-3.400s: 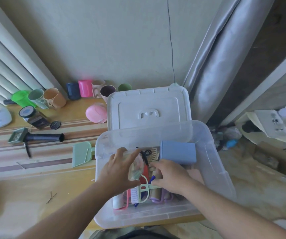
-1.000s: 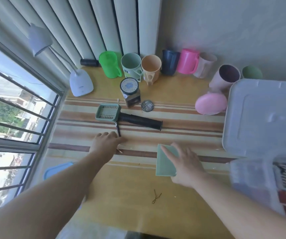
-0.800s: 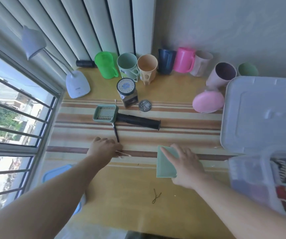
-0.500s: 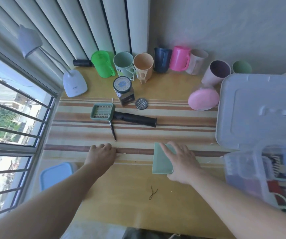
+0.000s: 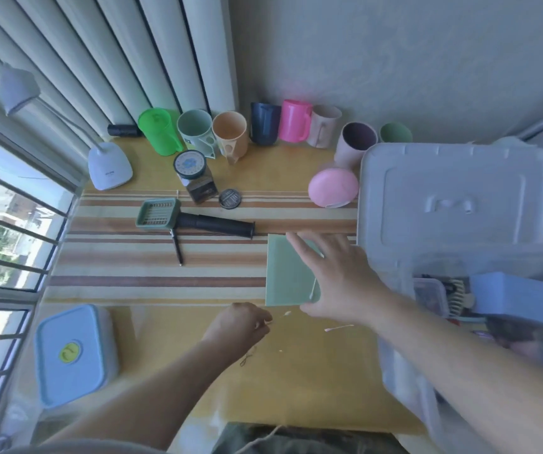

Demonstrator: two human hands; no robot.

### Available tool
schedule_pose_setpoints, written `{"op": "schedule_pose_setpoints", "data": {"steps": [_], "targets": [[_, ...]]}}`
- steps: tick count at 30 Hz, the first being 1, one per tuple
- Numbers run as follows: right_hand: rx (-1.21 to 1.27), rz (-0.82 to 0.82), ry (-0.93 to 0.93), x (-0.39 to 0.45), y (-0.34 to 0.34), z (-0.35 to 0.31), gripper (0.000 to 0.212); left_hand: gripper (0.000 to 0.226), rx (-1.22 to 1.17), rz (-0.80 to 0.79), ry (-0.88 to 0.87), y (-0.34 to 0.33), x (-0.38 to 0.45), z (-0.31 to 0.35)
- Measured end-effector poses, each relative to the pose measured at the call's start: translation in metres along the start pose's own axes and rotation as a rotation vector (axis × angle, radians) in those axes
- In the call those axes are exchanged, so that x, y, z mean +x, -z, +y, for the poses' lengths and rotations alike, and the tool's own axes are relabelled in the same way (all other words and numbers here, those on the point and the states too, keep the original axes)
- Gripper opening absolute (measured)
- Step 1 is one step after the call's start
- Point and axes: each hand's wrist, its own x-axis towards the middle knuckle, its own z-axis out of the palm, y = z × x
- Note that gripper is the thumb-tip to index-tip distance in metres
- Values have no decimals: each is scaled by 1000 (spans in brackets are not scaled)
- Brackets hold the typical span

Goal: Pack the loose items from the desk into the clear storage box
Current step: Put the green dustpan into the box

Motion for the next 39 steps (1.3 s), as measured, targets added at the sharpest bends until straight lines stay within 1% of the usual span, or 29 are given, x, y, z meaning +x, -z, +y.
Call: {"op": "schedule_pose_setpoints", "data": {"steps": [2, 5, 8, 11, 12, 15, 19, 21, 22, 23, 25, 26, 28, 30, 31, 32, 33, 34, 37, 39], "targets": [[-41, 58, 2, -27, 35, 12, 124, 23, -11, -5, 0, -9, 17, 32], [-68, 109, -8, -77, 78, 39, 122, 28, -35, 6, 47, -22, 45, 86], [-64, 107, -66, -130, 97, 82, 121, 20, 1, -57, 99, -42, 69, 136], [-46, 59, -151, -180, 84, 136, 122, 16, 128, -146, 120, -70, 81, 167], [-47, 40, -179, -196, 74, 154, 122, 15, 159, -155, 141, -80, 83, 171], [-46, -35, -238, -234, 40, 201, 122, 23, 219, -137, 216, -96, 84, 175], [-3, -115, -246, -253, -1, 236, 120, 22, 295, -137, 274, -109, 67, 169], [9, -124, -226, -247, -16, 240, 118, 24, 241, -124, 320, -109, 46, 169], [16, -121, -214, -243, -23, 243, 118, 26, 190, -100, 351, -104, 37, 172], [25, -114, -200, -241, -27, 244, 118, 31, 108, -35, 398, -94, 29, 176], [32, -108, -164, -233, -34, 244, 122, 34, -45, 159, 471, -62, 19, 185], [31, -108, -143, -230, -36, 244, 124, 33, -78, 266, 454, -39, 15, 193], [43, -110, -118, -224, -39, 244, 129, 30, -98, 430, 367, 8, 9, 224], [48, -109, -109, -219, -42, 246, 131, 20, -138, 551, 266, 47, 6, 269], [49, -106, -110, -217, -44, 248, 132, 14, -153, 591, 189, 59, 6, 293], [56, -102, -117, -215, -46, 250, 133, 8, -150, 594, 98, 64, 8, 314], [69, -95, -123, -214, -47, 252, 135, 5, -114, 545, 14, 60, 12, 331], [91, -90, -126, -213, -49, 254, 138, 5, -56, 446, -36, 48, 19, 344], [196, -96, -121, -218, -52, 261, 143, 18, 143, 79, -51, -8, 40, 362], [260, -98, -126, -227, -55, 268, 140, 22, 273, -45, -62, -40, 46, 363]]}}
